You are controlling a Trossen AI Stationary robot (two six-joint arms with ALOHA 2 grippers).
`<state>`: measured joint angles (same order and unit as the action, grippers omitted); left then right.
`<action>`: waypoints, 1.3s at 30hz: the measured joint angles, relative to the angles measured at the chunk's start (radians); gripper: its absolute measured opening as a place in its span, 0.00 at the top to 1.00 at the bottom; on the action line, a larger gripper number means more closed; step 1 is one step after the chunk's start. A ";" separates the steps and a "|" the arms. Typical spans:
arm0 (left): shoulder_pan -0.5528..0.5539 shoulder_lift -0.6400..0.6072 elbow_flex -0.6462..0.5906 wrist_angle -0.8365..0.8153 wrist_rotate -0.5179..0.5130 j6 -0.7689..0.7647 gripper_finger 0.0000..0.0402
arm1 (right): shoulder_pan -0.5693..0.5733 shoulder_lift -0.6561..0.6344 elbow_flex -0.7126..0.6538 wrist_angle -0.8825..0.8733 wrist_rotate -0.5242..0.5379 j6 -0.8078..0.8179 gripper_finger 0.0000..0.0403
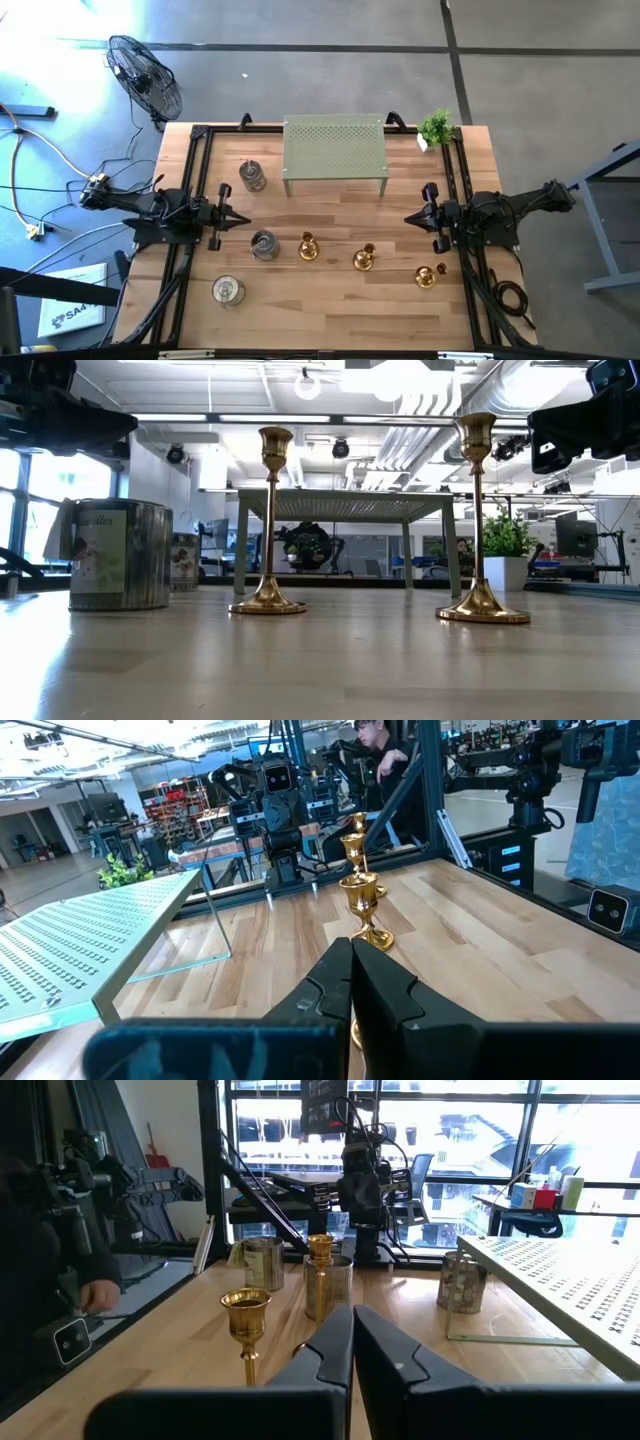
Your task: Pick & Place candle stick holders
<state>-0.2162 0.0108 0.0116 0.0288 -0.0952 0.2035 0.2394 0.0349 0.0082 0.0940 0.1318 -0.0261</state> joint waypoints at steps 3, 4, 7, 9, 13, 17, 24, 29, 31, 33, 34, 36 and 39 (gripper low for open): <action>0.000 0.000 0.000 0.000 0.000 0.000 1.00 | 0.000 0.000 0.000 0.000 0.000 0.000 0.98; 0.000 0.000 0.000 0.000 0.000 0.000 1.00 | 0.000 0.000 0.000 0.000 0.000 0.000 0.98; 0.000 0.000 0.000 0.000 0.000 0.000 1.00 | 0.000 0.000 0.000 0.000 0.000 0.000 0.98; 0.000 0.000 0.000 0.000 -0.001 0.000 1.00 | 0.000 0.000 0.000 0.000 0.000 0.000 0.98; 0.000 0.000 0.000 0.000 -0.001 0.000 1.00 | 0.000 0.000 0.000 0.000 0.000 0.000 0.98; 0.000 0.000 0.000 0.000 -0.001 0.000 1.00 | 0.000 0.000 0.000 0.001 0.000 0.000 0.99; 0.000 0.000 0.000 0.000 -0.001 -0.002 1.00 | 0.000 0.000 0.000 0.009 -0.007 0.008 0.99; 0.000 0.000 0.000 -0.002 0.011 -0.031 1.00 | 0.000 0.000 0.000 0.040 -0.017 0.026 0.99; 0.000 0.000 0.000 0.003 0.009 -0.027 1.00 | 0.000 0.000 0.000 0.039 -0.011 0.024 0.99; 0.000 0.000 0.000 0.024 -0.024 -0.026 1.00 | 0.000 0.000 0.000 0.038 -0.010 0.026 0.99; 0.000 0.000 0.000 0.027 -0.048 -0.026 1.00 | 0.000 0.000 0.000 0.038 -0.014 0.026 0.99; 0.000 0.000 0.000 0.029 -0.063 -0.027 1.00 | 0.000 0.000 0.000 0.039 -0.040 0.026 0.99; 0.000 0.000 0.000 0.013 -0.045 -0.026 1.00 | 0.000 0.001 0.000 0.050 -0.052 0.049 1.00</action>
<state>-0.2161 0.0105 0.0116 0.0422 -0.1403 0.1779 0.2394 0.0357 0.0083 0.1442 0.0795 0.0230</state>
